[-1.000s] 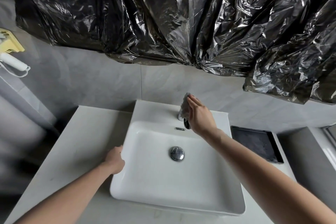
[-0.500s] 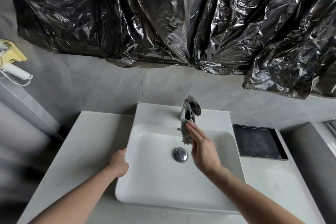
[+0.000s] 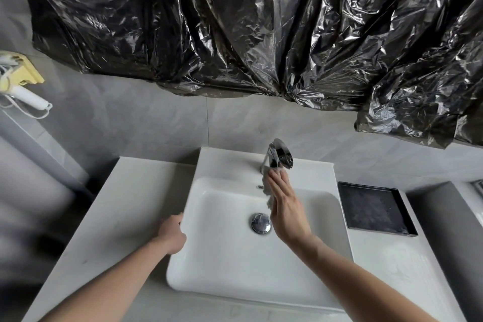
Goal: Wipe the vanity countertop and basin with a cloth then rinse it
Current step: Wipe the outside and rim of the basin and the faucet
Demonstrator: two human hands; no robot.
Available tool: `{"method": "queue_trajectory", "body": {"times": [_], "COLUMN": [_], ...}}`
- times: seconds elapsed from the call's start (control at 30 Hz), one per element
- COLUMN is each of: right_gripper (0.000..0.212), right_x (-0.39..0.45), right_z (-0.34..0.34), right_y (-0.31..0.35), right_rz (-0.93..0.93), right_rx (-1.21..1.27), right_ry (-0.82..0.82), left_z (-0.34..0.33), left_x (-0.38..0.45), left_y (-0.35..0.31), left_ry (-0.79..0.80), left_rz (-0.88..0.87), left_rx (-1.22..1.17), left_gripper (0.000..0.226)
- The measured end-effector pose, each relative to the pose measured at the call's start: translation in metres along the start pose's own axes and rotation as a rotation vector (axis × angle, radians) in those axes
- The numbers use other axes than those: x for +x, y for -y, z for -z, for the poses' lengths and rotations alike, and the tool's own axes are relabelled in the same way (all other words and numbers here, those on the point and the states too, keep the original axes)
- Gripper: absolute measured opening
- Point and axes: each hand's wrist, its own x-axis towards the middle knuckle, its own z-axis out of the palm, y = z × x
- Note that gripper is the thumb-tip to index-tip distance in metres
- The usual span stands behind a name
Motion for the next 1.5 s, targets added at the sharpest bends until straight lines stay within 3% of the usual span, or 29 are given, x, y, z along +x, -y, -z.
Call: {"method": "queue_trajectory", "body": {"times": [0.1, 0.2, 0.33, 0.4, 0.47, 0.6, 0.77, 0.9, 1.07, 1.27, 1.37, 1.5], "right_gripper": [0.076, 0.063, 0.035, 0.019, 0.020, 0.028, 0.023, 0.034, 0.039, 0.042, 0.036, 0.025], "right_x": [-0.012, 0.005, 0.025, 0.023, 0.009, -0.006, 0.042, 0.064, 0.041, 0.002, 0.012, 0.064], "right_z": [0.006, 0.017, 0.028, 0.021, 0.010, 0.005, 0.011, 0.011, 0.005, -0.006, -0.008, -0.018], "right_y": [-0.005, 0.012, 0.040, 0.041, 0.039, 0.034, 0.026, 0.017, 0.018, 0.059, 0.088, 0.085], "right_rz": [0.030, -0.009, -0.231, -0.403, -0.537, -0.721, -0.985, -0.999, -0.991, -1.054, -0.826, -0.591], "right_rx": [0.022, 0.104, 0.309, 0.532, 0.792, 1.070, 1.487, 1.626, 1.632, 1.562, 1.505, 1.037], "right_ry": [-0.022, -0.093, -0.172, -0.218, -0.236, -0.243, -0.110, -0.137, -0.043, -0.041, -0.103, -0.219], "left_z": [0.000, 0.000, 0.000, -0.001, 0.000, 0.000, -0.001, -0.002, 0.000, 0.003, 0.003, 0.007], "left_x": [0.000, 0.000, -0.003, -0.003, -0.001, 0.000, 0.003, 0.003, 0.004, 0.000, -0.002, -0.004], "left_y": [-0.001, -0.002, -0.005, -0.005, -0.003, -0.001, -0.002, 0.000, 0.003, 0.001, -0.001, -0.001], "left_ry": [0.001, -0.001, 0.002, 0.007, 0.007, 0.015, 0.005, 0.003, 0.024, 0.016, 0.017, 0.056], "left_rz": [0.007, 0.004, -0.006, 0.000, 0.008, 0.010, 0.010, 0.007, 0.032, 0.016, -0.007, -0.010], "left_rx": [-0.001, 0.006, 0.006, -0.006, -0.012, -0.004, 0.011, 0.015, -0.017, -0.015, -0.028, -0.061], "left_gripper": [0.065, 0.067, 0.064, 0.065, 0.067, 0.071, 0.066, 0.065, 0.068, 0.064, 0.057, 0.058]}}
